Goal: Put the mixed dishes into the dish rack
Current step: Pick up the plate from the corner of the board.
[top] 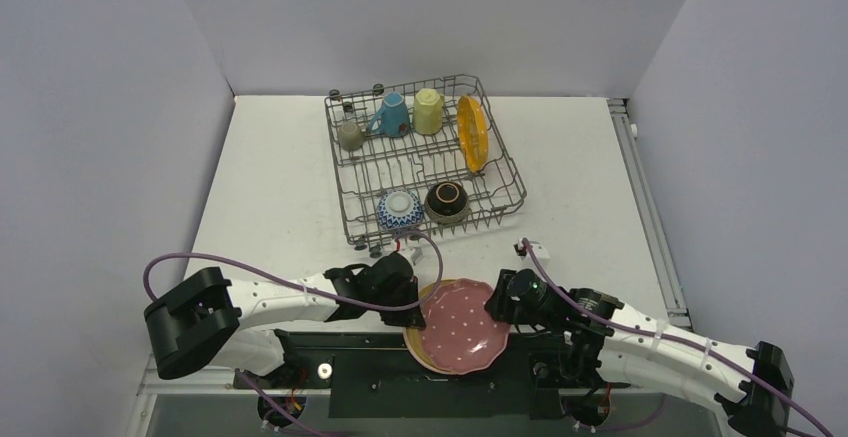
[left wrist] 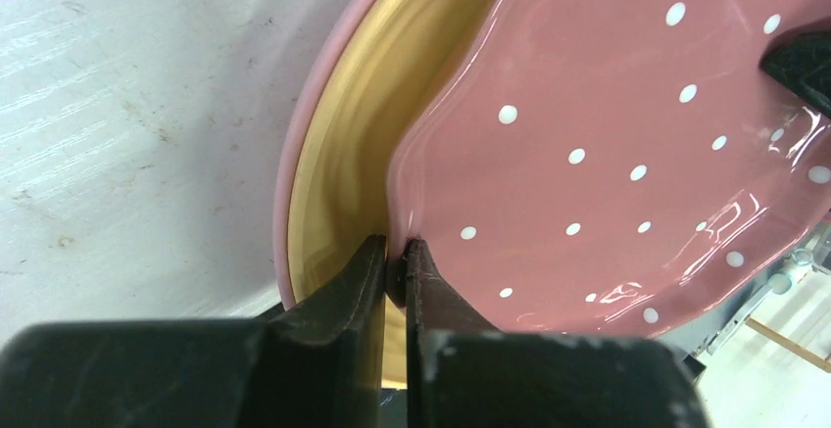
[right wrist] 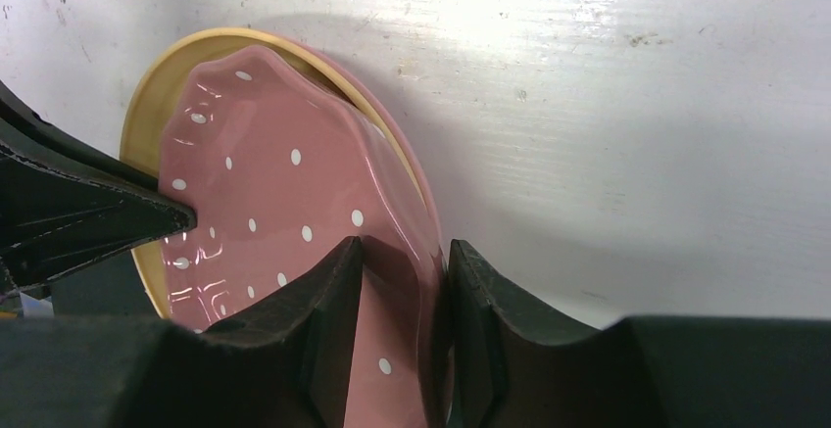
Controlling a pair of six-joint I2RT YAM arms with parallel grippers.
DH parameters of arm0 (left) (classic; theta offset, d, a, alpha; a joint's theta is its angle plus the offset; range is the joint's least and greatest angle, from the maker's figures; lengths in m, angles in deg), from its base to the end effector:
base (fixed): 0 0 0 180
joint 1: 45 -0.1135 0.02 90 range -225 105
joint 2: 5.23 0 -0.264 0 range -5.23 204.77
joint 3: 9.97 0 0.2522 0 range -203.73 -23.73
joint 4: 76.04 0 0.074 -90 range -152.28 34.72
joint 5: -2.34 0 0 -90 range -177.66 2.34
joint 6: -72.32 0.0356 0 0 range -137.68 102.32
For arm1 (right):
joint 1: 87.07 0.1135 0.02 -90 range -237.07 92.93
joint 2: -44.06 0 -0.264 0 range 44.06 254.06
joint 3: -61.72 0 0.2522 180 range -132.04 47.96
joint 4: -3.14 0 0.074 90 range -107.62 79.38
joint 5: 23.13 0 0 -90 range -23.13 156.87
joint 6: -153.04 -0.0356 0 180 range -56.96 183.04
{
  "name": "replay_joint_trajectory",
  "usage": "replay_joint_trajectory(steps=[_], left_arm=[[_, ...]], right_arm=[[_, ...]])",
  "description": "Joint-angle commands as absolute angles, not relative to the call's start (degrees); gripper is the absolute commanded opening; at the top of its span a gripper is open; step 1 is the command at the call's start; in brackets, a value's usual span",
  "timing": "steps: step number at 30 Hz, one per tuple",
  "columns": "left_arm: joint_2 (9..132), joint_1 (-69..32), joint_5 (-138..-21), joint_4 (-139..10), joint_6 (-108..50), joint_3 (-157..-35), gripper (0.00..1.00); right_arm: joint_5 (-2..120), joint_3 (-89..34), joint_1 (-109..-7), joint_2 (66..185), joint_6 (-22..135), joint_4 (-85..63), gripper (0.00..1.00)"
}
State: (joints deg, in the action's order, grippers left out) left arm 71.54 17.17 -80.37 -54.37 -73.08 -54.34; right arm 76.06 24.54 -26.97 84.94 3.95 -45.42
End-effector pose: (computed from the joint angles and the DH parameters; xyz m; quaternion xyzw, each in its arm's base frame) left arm 0.1065 -0.2114 0.1468 0.0756 0.9465 -0.2946 0.1078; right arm 0.0742 0.1176 0.1837 0.0176 0.9434 0.2397 0.2285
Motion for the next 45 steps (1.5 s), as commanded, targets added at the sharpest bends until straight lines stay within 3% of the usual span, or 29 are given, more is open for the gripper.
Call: replay_joint_trajectory(steps=[1,25,45], left_arm=[[73.8,18.8,-81.4,-58.0,-72.6,-54.8,0.00],[55.0,16.6,-85.5,-45.9,-70.2,-58.7,0.00],[43.3,14.0,-84.5,-41.0,-71.4,-53.1,0.00]], right_arm=[[72.0,23.2,-25.1,84.0,0.9,-40.8,0.32],[74.2,16.4,-25.0,86.9,3.7,-42.4,0.33],[64.1,25.1,-24.8,99.8,2.5,-17.4,0.34]])
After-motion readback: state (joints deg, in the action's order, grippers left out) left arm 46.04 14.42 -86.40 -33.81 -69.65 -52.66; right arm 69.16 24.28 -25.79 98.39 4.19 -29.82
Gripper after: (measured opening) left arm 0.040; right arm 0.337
